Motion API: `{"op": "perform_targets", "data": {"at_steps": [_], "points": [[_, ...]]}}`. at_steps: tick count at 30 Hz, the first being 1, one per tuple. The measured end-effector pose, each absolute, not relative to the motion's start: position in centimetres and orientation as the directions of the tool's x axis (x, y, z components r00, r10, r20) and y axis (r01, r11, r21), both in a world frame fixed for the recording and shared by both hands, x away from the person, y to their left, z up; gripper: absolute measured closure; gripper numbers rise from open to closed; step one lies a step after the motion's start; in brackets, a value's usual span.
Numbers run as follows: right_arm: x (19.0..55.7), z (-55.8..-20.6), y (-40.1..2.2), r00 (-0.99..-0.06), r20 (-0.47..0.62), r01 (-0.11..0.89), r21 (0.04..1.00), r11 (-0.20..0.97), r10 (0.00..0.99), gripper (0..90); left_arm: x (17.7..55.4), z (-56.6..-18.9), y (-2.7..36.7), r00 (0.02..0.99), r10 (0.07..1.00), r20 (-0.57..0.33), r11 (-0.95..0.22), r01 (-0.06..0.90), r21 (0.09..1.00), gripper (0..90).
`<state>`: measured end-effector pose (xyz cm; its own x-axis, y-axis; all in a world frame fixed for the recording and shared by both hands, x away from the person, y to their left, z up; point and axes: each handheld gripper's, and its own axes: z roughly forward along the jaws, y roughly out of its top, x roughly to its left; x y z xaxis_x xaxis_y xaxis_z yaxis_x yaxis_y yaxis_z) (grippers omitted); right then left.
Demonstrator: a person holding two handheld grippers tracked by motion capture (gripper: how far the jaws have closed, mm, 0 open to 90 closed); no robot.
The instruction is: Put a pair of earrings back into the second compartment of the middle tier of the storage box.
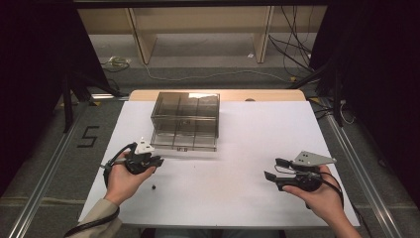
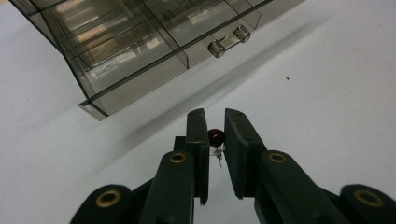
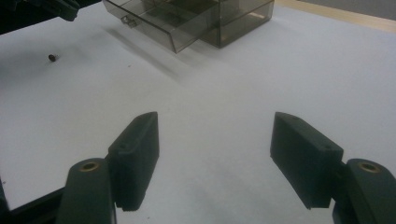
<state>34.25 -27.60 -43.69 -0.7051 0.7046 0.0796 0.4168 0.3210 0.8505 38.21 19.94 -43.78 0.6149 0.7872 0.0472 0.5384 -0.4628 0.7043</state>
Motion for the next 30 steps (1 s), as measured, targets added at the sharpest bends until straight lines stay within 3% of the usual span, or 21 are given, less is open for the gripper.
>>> {"op": "perform_targets", "data": {"at_steps": [30], "points": [[34.19, -43.64, -27.59, -0.704, 0.077, 0.417, 0.85, 0.323, 0.706, 33.4, 38.95, -42.81, 19.11, 0.614, 0.787, 0.054, -0.451, 0.515, 0.729, 79.8]]}}
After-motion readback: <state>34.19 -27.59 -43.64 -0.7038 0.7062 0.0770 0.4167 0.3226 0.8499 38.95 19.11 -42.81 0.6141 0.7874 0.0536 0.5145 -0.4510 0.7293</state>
